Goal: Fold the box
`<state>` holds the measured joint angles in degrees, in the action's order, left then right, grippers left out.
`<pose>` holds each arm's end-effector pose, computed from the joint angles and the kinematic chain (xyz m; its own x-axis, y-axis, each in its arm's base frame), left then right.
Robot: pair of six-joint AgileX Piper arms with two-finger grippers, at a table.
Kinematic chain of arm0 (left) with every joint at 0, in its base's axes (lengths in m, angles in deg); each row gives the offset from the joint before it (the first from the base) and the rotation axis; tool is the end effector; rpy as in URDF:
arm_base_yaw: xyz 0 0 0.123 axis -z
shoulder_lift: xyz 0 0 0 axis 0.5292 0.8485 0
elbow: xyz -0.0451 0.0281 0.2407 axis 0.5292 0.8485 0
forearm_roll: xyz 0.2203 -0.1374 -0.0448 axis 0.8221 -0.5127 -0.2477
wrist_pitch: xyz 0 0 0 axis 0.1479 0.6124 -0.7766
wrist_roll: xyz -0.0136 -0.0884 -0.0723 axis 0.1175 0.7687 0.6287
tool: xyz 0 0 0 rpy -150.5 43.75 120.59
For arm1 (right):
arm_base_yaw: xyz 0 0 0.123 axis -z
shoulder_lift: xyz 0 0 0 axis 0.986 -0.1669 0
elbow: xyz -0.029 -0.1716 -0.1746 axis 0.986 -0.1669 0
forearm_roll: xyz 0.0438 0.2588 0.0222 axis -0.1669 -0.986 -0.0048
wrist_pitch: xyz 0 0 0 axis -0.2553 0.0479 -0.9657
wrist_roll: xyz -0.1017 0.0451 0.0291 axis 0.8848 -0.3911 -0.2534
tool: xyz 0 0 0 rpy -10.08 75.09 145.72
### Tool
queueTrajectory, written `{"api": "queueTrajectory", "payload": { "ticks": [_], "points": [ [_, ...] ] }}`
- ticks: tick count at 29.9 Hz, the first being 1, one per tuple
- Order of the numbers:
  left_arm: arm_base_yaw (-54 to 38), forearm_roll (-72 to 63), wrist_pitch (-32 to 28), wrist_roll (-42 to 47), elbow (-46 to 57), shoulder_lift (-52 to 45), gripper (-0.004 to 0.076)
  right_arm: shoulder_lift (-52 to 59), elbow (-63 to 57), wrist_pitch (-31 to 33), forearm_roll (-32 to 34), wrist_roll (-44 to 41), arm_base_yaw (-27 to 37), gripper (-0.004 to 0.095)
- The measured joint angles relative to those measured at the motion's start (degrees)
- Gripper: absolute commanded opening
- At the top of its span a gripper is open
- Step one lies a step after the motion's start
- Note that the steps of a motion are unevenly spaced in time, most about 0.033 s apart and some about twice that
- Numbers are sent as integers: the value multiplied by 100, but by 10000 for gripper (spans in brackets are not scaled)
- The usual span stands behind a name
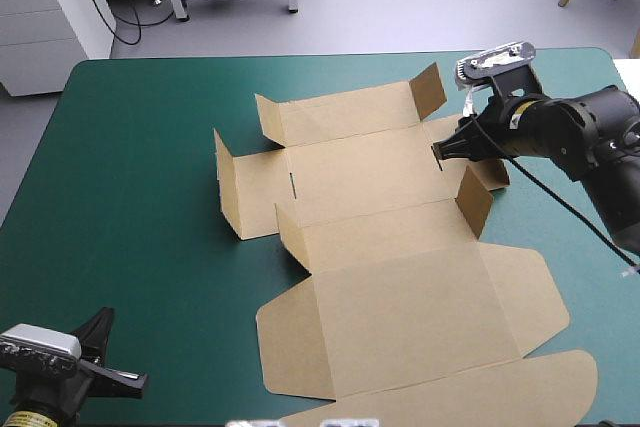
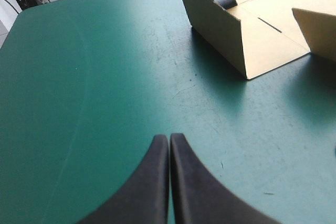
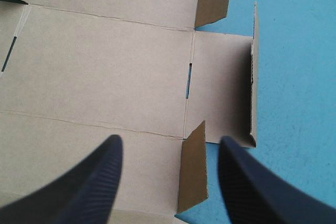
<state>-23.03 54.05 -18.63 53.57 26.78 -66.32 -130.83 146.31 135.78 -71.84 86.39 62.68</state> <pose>0.0945 -0.0138 0.2638 -0.3060 0.1659 -0.9375 0.1831 0.9766 0.1130 0.2984 0.0896 0.3806 -0.6389 -0.2779 -0.7173 -0.3174 0.9446 -0.0833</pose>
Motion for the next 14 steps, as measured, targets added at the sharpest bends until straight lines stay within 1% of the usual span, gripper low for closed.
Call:
{"api": "queueTrajectory", "payload": {
  "ticks": [1,3,9,14],
  "points": [
    [0,0,0,0,0,0,-10,0,0,32,7,0,0,829],
    [0,0,0,0,0,0,-10,0,0,106,32,0,0,861],
    [0,0,0,0,0,0,-10,0,0,332,204,-44,0,860],
    [0,0,0,0,0,0,-10,-113,0,861,845,-246,0,860]
  ]
}}
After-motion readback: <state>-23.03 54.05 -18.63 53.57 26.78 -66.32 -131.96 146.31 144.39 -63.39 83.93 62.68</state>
